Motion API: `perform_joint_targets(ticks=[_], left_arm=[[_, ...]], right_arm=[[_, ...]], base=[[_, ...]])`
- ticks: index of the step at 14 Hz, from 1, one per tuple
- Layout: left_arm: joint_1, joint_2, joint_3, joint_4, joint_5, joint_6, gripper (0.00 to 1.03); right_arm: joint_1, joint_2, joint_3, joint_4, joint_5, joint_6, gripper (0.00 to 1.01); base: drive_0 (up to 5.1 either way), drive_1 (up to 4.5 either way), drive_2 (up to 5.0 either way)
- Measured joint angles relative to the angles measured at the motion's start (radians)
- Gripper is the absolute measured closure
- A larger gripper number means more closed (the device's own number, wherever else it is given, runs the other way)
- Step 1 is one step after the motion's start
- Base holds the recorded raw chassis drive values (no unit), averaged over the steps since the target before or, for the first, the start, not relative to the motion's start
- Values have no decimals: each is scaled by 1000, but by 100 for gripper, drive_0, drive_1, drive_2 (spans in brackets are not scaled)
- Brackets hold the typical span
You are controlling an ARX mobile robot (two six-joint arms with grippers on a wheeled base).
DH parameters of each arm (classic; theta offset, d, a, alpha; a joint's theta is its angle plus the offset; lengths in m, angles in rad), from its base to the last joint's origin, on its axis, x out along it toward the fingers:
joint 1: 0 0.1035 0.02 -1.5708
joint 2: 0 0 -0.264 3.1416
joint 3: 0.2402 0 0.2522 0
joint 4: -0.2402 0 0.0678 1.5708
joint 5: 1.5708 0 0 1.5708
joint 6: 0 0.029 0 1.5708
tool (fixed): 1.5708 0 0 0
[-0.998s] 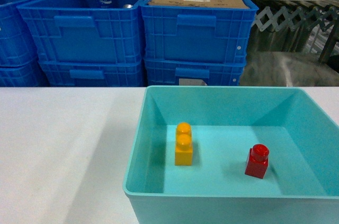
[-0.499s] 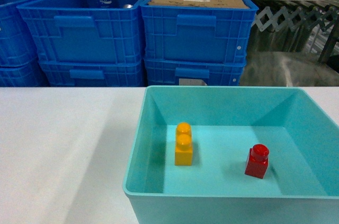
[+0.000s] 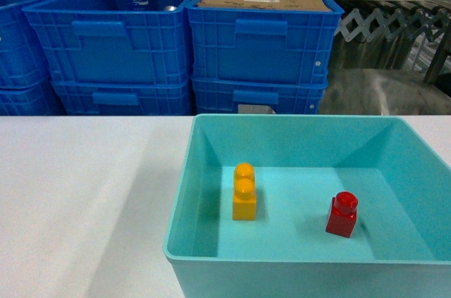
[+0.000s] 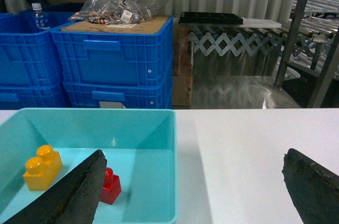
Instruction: Pick red block from blue box to shelf
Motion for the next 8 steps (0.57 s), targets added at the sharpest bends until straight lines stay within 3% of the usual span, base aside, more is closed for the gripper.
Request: perform_joint_targets(ticks=[8], left_arm=[[0, 0, 0, 0, 0, 0, 5]], right_arm=[[0, 0, 0, 0, 0, 0, 3]], base=[[0, 0, 0]])
